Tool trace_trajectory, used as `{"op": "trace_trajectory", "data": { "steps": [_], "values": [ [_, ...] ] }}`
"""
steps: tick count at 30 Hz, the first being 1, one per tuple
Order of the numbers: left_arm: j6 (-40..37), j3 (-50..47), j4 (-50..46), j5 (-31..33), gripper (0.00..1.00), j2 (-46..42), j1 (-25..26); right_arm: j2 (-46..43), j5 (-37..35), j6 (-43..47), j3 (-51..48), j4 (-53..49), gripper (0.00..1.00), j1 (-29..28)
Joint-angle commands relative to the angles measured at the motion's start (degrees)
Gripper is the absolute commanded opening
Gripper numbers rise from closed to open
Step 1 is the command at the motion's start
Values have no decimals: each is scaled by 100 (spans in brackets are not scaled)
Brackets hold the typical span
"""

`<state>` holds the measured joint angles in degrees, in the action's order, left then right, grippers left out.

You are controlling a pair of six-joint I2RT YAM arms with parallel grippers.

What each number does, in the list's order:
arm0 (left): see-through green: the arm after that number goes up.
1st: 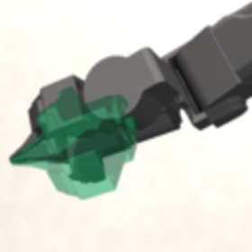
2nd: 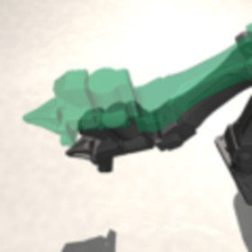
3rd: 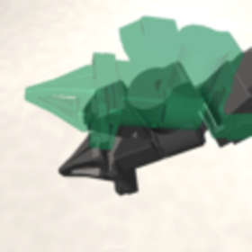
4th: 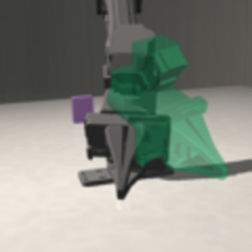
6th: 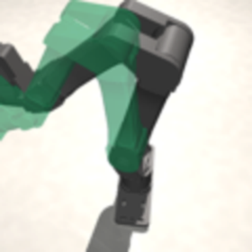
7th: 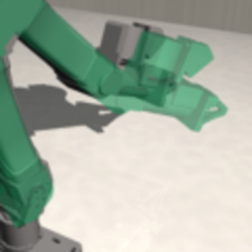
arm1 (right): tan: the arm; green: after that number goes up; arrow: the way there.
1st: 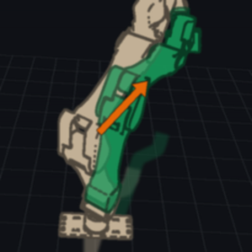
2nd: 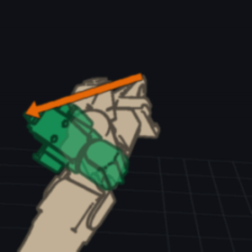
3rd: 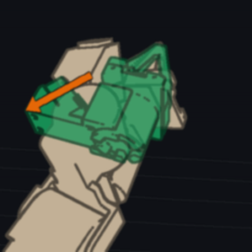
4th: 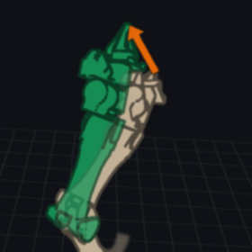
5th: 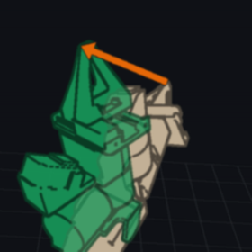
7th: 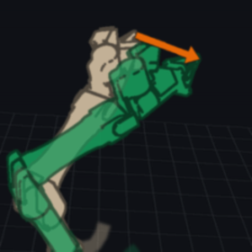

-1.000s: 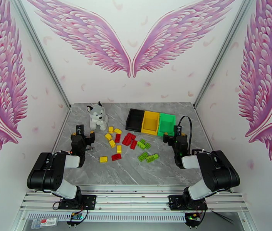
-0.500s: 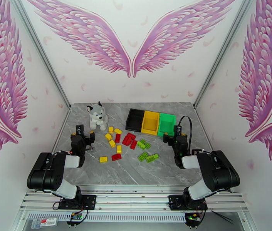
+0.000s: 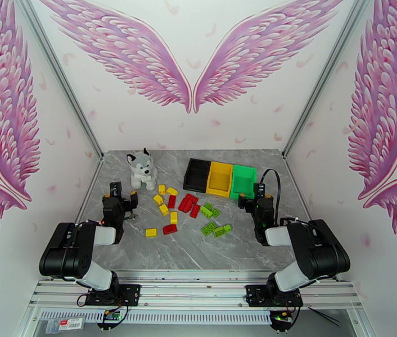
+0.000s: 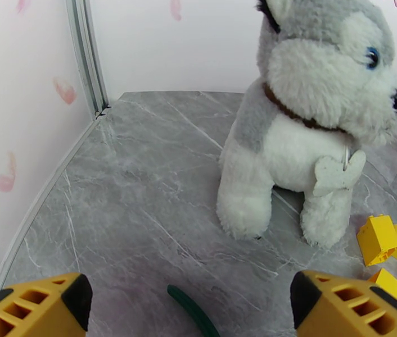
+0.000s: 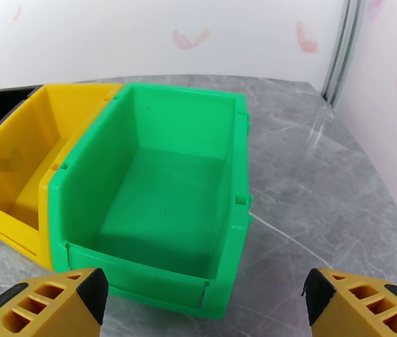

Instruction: Sort the legos into containers by color

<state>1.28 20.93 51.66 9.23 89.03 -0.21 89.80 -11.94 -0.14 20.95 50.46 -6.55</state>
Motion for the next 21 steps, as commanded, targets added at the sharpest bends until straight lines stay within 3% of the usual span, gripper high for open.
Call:
{"op": "trace_trajectory", "data": {
  "steps": [1, 15, 18, 21],
  "values": [
    [-67, 100, -87, 15, 99, -121, 30, -93, 56, 41, 83, 146, 99, -31],
    [-48, 103, -86, -86, 99, -128, -8, -92, 59, 46, 80, 148, 99, -31],
    [-77, 103, -93, -2, 99, -123, 21, -109, 41, 62, 73, 194, 99, -39],
    [121, 75, -163, 482, 99, -298, 30, -563, -187, -16, 235, -542, 99, -40]
  ]
}}
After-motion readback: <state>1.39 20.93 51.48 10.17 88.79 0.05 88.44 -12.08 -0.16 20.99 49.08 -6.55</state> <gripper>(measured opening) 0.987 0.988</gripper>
